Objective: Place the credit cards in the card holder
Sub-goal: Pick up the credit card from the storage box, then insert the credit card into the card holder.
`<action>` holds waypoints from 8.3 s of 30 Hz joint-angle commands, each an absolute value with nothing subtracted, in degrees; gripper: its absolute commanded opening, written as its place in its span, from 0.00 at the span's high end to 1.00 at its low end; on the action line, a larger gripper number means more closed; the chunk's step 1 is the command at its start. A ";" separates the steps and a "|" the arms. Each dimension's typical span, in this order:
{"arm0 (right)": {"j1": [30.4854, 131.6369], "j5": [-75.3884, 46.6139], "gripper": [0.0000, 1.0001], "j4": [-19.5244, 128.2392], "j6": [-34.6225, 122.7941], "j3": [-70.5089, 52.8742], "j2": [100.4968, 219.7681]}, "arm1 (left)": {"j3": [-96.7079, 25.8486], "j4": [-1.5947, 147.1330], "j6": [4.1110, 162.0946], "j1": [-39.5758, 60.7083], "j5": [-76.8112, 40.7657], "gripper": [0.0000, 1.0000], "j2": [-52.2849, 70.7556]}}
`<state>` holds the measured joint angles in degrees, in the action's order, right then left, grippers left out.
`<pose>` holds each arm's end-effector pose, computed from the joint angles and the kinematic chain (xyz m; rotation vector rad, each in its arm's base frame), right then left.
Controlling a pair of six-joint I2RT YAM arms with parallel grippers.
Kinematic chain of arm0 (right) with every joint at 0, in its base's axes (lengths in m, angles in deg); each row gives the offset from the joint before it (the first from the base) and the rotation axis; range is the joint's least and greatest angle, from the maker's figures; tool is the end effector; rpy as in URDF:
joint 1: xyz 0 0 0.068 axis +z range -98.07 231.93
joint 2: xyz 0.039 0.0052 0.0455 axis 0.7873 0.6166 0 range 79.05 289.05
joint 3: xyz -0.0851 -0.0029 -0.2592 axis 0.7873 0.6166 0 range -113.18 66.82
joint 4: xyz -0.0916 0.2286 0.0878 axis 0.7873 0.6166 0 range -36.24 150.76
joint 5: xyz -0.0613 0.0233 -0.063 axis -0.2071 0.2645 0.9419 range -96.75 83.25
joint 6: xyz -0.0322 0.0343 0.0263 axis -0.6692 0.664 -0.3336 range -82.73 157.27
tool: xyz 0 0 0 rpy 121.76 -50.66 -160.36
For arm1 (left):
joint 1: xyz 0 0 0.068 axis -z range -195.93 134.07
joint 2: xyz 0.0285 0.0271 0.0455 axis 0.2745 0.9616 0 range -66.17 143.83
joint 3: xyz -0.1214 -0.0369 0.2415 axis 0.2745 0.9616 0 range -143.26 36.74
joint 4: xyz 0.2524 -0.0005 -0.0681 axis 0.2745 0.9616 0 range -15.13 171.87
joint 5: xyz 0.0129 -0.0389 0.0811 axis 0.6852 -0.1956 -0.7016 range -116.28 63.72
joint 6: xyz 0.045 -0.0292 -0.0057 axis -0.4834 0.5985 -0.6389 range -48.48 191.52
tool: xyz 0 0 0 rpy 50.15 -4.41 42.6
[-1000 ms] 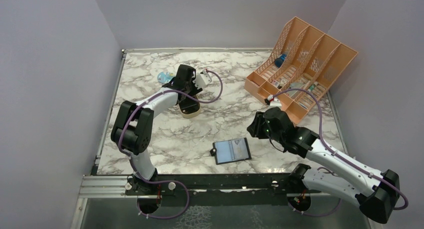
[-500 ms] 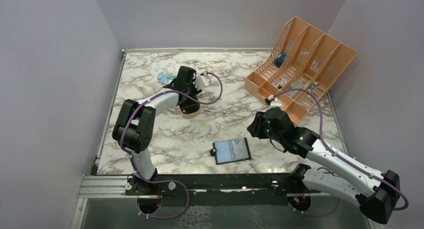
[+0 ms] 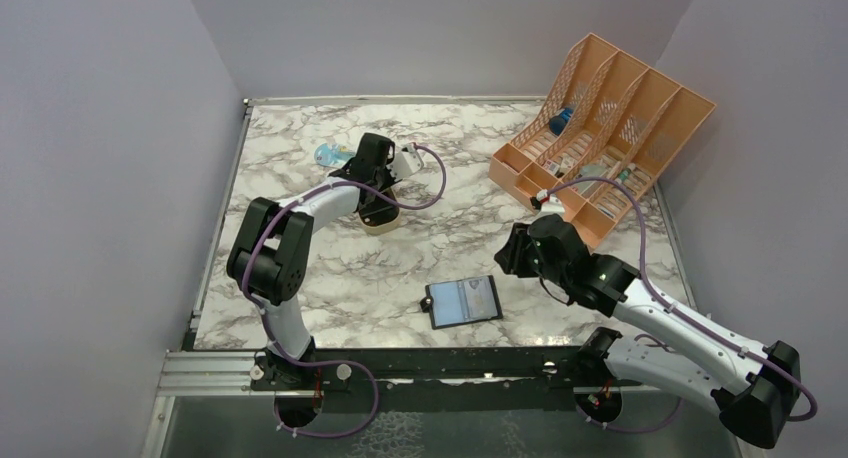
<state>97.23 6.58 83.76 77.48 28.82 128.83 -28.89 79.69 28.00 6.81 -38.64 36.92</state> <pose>0.1342 0.1240 0.2514 0.0182 2.3293 0.5071 0.3637 -0.1441 0.1960 1.1771 2.0071 0.4329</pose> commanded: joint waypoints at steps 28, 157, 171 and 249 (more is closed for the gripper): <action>97.30 4.46 0.67 84.86 77.79 28.11 126.60 | -31.97 90.63 32.94 8.74 -36.40 1.00 31.67; 87.57 -28.97 0.99 59.47 72.82 37.45 149.14 | 9.87 66.46 106.55 37.51 -22.89 0.70 5.94; 87.18 -28.73 0.99 58.19 73.37 42.23 147.77 | 10.31 72.27 108.11 37.67 -24.85 0.79 7.57; 87.18 -33.79 0.99 41.93 82.70 49.07 153.53 | 15.50 70.62 114.45 37.82 -26.47 0.84 7.48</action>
<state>87.11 -36.09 43.76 81.65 47.62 154.67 13.23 68.61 113.02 37.34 -25.66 7.04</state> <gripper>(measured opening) 0.015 0.161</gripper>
